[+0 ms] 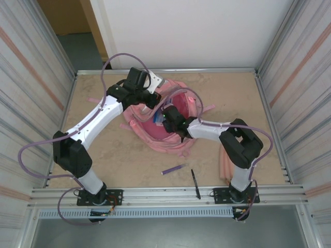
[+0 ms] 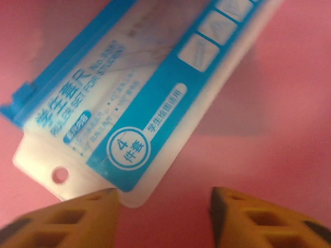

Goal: Pack the student bag

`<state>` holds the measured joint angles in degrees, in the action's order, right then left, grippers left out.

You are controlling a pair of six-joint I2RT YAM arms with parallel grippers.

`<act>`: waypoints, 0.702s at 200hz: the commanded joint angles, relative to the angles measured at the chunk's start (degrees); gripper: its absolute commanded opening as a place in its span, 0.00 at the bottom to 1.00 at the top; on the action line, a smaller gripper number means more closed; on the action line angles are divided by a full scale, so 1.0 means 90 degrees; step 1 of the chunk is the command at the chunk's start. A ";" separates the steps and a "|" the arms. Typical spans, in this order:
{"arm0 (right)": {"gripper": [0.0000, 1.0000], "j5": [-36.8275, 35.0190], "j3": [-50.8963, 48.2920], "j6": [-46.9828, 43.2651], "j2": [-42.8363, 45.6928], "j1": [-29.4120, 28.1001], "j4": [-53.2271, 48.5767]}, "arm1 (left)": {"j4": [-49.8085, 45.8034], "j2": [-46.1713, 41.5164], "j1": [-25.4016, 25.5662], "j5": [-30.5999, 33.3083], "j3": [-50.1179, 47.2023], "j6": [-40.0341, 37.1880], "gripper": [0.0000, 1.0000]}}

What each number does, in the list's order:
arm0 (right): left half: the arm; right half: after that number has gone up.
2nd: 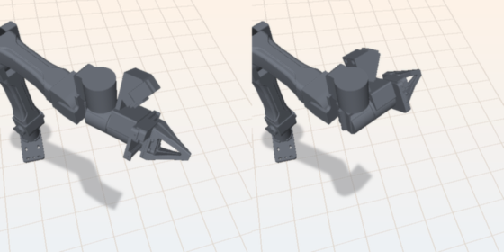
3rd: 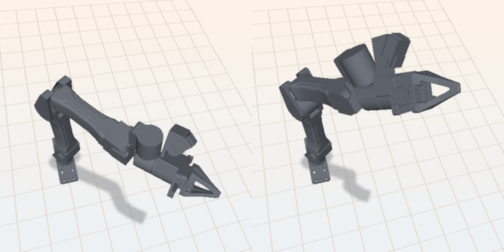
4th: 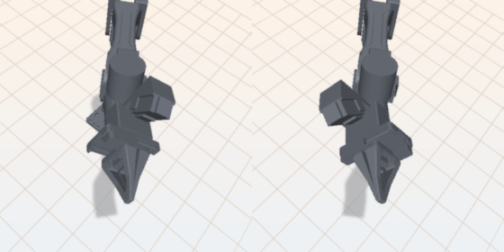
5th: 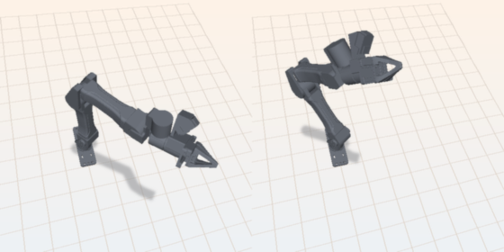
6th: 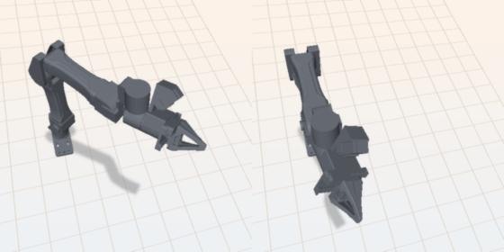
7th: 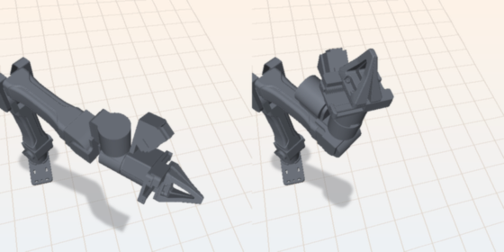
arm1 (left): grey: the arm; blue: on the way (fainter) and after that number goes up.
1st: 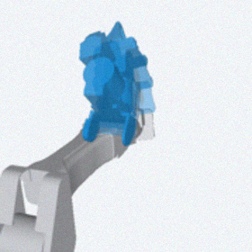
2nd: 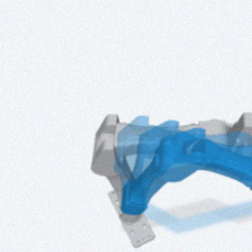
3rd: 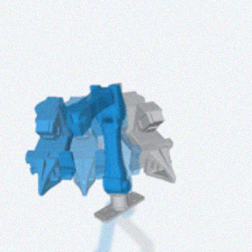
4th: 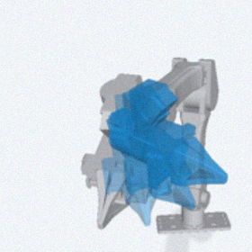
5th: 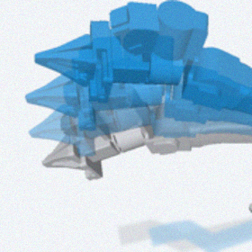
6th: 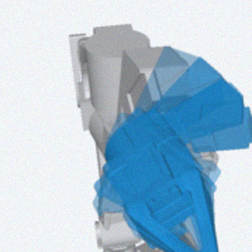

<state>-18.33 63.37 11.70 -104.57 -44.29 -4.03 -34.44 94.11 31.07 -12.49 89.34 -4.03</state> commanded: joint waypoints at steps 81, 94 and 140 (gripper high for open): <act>0.32 0.2240 0.0316 0.1583 -0.0059 0.1010 0.0234 | 0.0608 -0.0556 -0.0061 -0.0326 -0.0142 0.0044 0.00; 0.28 0.2550 0.0221 0.1779 -0.0003 0.1055 0.0371 | 0.0618 -0.0554 -0.0059 -0.0340 -0.0132 0.0042 0.00; 0.32 0.3161 0.0229 0.2111 -0.0489 0.1201 0.1122 | 0.0687 -0.0506 -0.0061 -0.0454 -0.0190 0.0077 0.00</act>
<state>7.86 65.12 27.07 -106.21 -33.82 2.61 -32.45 93.41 30.81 -13.67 87.31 -3.99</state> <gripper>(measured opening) 0.248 0.055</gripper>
